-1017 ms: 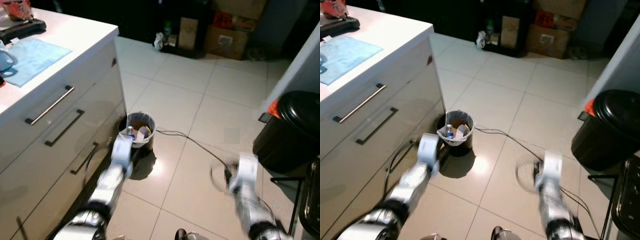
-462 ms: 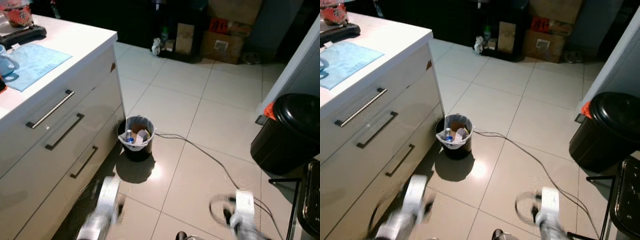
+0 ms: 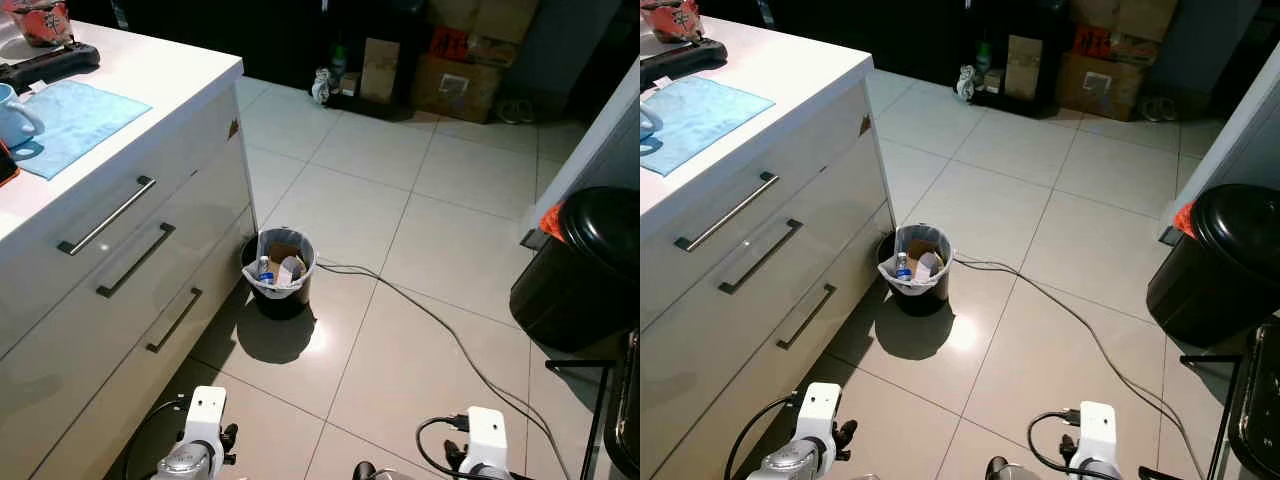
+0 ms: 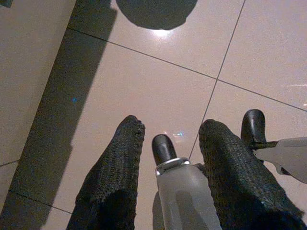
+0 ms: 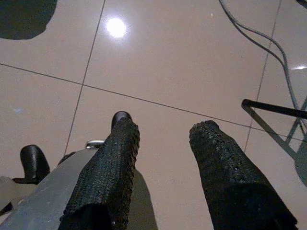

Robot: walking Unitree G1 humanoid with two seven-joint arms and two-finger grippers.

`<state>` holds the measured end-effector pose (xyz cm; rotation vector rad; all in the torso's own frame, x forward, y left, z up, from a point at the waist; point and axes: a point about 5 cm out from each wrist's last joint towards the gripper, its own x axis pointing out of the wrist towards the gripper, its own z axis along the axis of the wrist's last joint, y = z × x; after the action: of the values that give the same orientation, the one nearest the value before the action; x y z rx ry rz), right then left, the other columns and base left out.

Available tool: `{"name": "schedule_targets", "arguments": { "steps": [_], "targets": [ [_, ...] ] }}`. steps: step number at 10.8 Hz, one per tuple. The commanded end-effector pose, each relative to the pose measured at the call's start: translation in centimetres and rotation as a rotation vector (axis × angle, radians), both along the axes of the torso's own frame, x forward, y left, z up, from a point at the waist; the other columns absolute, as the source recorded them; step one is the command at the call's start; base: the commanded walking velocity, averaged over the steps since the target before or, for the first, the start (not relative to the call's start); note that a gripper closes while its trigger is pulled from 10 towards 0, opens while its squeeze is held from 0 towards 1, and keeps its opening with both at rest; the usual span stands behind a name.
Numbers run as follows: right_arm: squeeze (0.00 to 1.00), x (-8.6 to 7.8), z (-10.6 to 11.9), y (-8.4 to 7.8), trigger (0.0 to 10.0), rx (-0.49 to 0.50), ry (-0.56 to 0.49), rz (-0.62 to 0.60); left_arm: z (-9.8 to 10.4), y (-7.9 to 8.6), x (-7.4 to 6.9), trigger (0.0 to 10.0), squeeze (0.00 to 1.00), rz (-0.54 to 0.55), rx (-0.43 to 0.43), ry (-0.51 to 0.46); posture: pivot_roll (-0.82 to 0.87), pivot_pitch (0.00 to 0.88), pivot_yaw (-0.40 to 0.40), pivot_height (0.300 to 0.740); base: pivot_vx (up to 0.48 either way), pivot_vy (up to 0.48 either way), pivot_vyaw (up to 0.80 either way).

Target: Kitchen organization

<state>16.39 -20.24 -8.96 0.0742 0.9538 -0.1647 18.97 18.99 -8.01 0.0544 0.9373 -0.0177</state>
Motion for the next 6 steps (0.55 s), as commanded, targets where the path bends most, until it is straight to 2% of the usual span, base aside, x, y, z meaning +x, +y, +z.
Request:
{"name": "schedule_targets", "arguments": {
  "steps": [1,6],
  "targets": [
    [0.00,-0.60,-0.25,0.01,10.0,0.006,0.017,0.003,-0.22,0.05,-0.45,10.0,0.00,-0.003,0.009,0.014,-0.04,0.100,-0.003,0.740,0.000,0.000,0.00],
    [0.00,-1.29,-0.57,0.20,10.0,0.028,0.037,-0.023,0.29,0.00,0.52,10.0,0.00,-0.001,0.019,-0.030,-0.06,0.105,0.005,0.740,0.000,0.000,0.00]
  ]
}}
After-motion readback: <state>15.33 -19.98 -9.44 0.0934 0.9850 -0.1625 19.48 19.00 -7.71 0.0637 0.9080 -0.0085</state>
